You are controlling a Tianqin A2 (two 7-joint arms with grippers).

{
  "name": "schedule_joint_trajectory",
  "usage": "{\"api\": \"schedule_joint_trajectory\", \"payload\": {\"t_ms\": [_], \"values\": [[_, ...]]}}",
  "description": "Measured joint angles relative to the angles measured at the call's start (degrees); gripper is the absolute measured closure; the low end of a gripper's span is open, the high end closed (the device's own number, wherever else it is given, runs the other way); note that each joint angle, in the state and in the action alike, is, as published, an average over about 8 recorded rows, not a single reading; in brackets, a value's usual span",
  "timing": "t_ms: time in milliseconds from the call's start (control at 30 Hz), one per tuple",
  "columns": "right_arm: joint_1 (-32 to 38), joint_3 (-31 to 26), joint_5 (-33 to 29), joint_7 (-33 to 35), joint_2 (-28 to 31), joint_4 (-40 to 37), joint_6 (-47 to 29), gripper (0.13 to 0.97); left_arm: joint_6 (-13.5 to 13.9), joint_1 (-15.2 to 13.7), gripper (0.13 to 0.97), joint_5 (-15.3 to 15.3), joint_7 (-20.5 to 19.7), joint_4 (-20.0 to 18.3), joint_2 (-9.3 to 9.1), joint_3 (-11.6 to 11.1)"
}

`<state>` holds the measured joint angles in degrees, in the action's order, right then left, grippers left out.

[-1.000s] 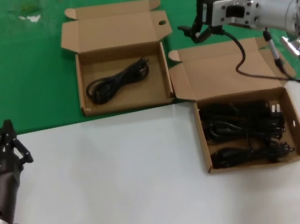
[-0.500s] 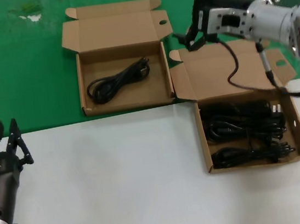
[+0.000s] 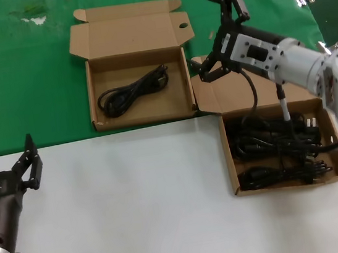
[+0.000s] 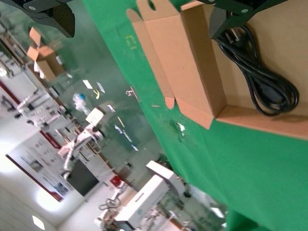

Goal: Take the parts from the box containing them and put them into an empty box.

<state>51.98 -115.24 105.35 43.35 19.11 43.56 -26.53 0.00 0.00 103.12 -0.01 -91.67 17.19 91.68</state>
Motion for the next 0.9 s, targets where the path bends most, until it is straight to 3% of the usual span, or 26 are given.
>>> {"api": "schedule_joint_trajectory", "payload": {"t_ms": [200,467,900], "values": [[-5.5,2.5,-0.2,-4.5,-0.2,5.0,2.8,0.129,0.0,0.0,0.6,0.0,0.0,0.0,0.0,0.0],[-12.8,5.8,-0.5,-10.7,-0.5,11.8,6.5,0.129,0.0,0.0,0.387,0.0,0.0,0.0,0.0,0.0],[-24.7,11.2,-1.1,-20.6,-0.9,22.8,12.6,0.129,0.0,0.0,0.204,0.0,0.0,0.0,0.0,0.0]]}}
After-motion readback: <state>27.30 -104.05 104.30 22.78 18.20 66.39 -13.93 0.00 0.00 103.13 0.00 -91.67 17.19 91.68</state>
